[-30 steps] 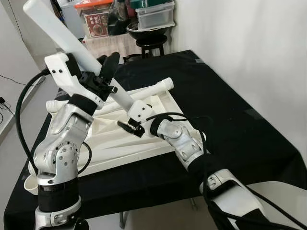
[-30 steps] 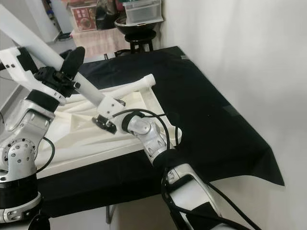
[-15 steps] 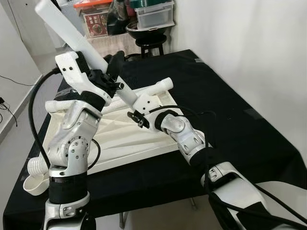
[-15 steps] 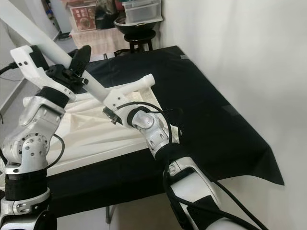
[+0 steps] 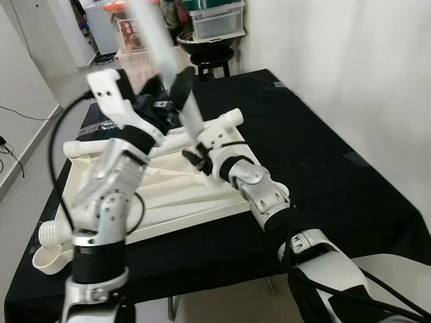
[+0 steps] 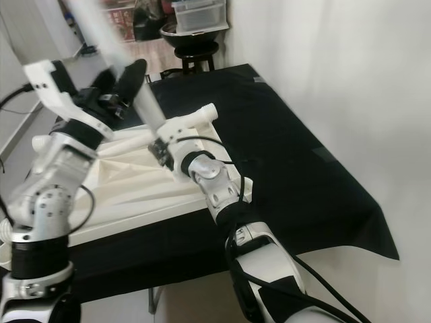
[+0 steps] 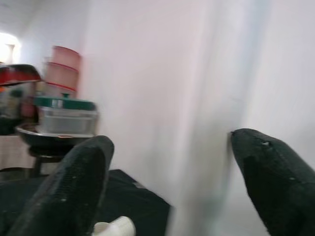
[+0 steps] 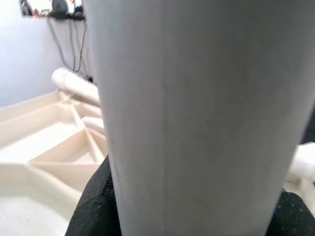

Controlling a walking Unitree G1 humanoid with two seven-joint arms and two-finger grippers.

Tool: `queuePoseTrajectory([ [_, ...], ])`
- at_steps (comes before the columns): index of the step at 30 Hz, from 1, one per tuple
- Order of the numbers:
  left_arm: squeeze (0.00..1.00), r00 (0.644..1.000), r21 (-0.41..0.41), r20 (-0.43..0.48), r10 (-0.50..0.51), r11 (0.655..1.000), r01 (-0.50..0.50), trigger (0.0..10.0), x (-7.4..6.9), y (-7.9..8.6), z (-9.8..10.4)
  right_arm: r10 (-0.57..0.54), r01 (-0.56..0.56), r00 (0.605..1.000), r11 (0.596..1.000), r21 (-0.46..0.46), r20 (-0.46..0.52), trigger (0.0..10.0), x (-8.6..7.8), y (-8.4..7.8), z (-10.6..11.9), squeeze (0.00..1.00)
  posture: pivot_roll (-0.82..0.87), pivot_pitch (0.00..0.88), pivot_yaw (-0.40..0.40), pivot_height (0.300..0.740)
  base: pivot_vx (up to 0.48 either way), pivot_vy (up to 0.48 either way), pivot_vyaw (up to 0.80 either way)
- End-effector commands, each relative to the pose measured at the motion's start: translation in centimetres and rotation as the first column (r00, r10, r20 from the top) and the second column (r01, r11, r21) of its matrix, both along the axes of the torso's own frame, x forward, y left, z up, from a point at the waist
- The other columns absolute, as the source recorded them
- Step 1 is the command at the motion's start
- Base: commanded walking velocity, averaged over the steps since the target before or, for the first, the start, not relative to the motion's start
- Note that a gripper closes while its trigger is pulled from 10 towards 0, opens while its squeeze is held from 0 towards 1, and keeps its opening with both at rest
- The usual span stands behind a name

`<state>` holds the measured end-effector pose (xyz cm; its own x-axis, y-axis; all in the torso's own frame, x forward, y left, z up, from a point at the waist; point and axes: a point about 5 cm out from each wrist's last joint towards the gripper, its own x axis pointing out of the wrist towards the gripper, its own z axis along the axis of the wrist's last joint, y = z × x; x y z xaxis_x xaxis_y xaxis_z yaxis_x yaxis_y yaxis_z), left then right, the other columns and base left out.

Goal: Building children table

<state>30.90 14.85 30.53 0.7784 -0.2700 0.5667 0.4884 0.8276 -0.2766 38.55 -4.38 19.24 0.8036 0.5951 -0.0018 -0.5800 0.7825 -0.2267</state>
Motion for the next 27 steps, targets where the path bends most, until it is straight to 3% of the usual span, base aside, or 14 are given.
queuePoseTrajectory([
  [1, 1.0, 0.999, 0.001, 0.005, 0.043, 0.999, -0.043, 10.0, -0.2, 1.1, -0.2, 0.012, -0.013, 1.0, 0.999, 0.048, 0.018, 0.0, 0.1, 0.6, 1.1, 0.0, -0.1, 0.0, 0.088, 0.74, 0.0, 0.0, 0.0],
  [8, 1.0, 0.998, 0.015, 0.0, 0.068, 0.998, -0.068, 10.0, -0.3, 1.8, -0.4, -0.002, 0.001, 1.0, 0.995, 0.098, 0.012, 0.0, 0.2, 0.2, 1.4, 0.0, -0.1, 0.0, 0.086, 0.74, 0.0, 0.0, 0.0],
  [9, 1.0, 0.984, 0.063, -0.06, 0.167, 0.985, -0.163, 10.0, -0.3, 3.0, -2.1, 0.053, -0.055, 0.998, 0.984, 0.17, 0.014, 1.7, 0.1, -0.4, 2.1, 0.0, -0.09, 0.0, 0.08, 0.74, 0.0, 0.0, 0.0],
  [10, 1.0, 0.964, 0.108, -0.114, 0.239, 0.968, -0.227, 10.0, -0.4, 3.9, -3.7, 0.095, -0.101, 0.995, 0.973, 0.208, 0.039, 4.9, -0.1, -1.0, 2.6, 0.0, -0.09, 0.0, 0.08, 0.74, 0.0, 0.0, 0.0],
  [11, 1.0, 0.944, 0.16, -0.161, 0.288, 0.951, -0.263, 10.0, -0.7, 4.3, -5.2, 0.131, -0.141, 0.99, 0.964, 0.225, 0.057, 10.0, -0.3, -1.5, 2.9, 0.0, -0.09, 0.0, 0.078, 0.74, 0.0, 0.0, 0.0],
  [12, 0.0, 0.934, 0.232, -0.208, 0.289, 0.943, -0.24, 10.0, -1.3, 3.3, -7.6, 0.162, -0.173, 0.985, 0.956, 0.236, 0.063, 10.0, -0.5, -2.6, 3.0, 0.0, -0.09, 0.0, 0.07, 0.74, 0.0, 0.0, 0.0],
  [13, 0.0, 0.935, 0.263, -0.241, 0.26, 0.945, -0.195, 10.0, -2.0, 2.1, -9.3, 0.186, -0.195, 0.981, 0.952, 0.234, 0.059, 10.0, -0.8, -3.3, 2.7, 0.0, -0.09, 0.0, 0.068, 0.74, 0.0, 0.0, 0.0],
  [14, 0.0, 0.935, 0.263, -0.241, 0.26, 0.945, -0.195, 10.0, -2.0, 2.1, -9.3, 0.186, -0.195, 0.981, 0.952, 0.234, 0.059, 10.0, -0.8, -3.3, 2.7, 0.0, -0.09, 0.0, 0.068, 0.74, 0.0, 0.0, 0.0],
  [15, 0.0, 0.936, 0.266, -0.285, 0.207, 0.955, -0.131, 10.0, -2.9, 0.5, -11.0, 0.236, -0.241, 0.971, 0.944, 0.225, 0.05, 10.0, -1.4, -3.7, 2.2, 0.0, -0.09, 0.0, 0.068, 0.74, 0.0, -0.48, 0.0],
  [20, 0.0, 0.927, 0.239, -0.334, 0.171, 0.967, -0.092, 10.0, -3.1, -0.4, -12.2, 0.322, -0.325, 0.946, 0.929, 0.179, 0.044, 10.0, -2.7, -2.8, 1.1, 0.0, -0.1, 0.0, 0.07, 0.74, 0.0, -0.48, 0.0],
  [27, 0.0, 0.902, 0.306, -0.379, 0.208, 0.948, -0.09, 10.0, -4.0, -1.1, -14.4, 0.397, -0.396, 0.918, 0.91, 0.123, 0.014, 10.0, -3.8, -2.2, -0.2, 0.0, -0.09, 0.0, 0.068, 0.74, 0.0, -0.384, 0.0],
])
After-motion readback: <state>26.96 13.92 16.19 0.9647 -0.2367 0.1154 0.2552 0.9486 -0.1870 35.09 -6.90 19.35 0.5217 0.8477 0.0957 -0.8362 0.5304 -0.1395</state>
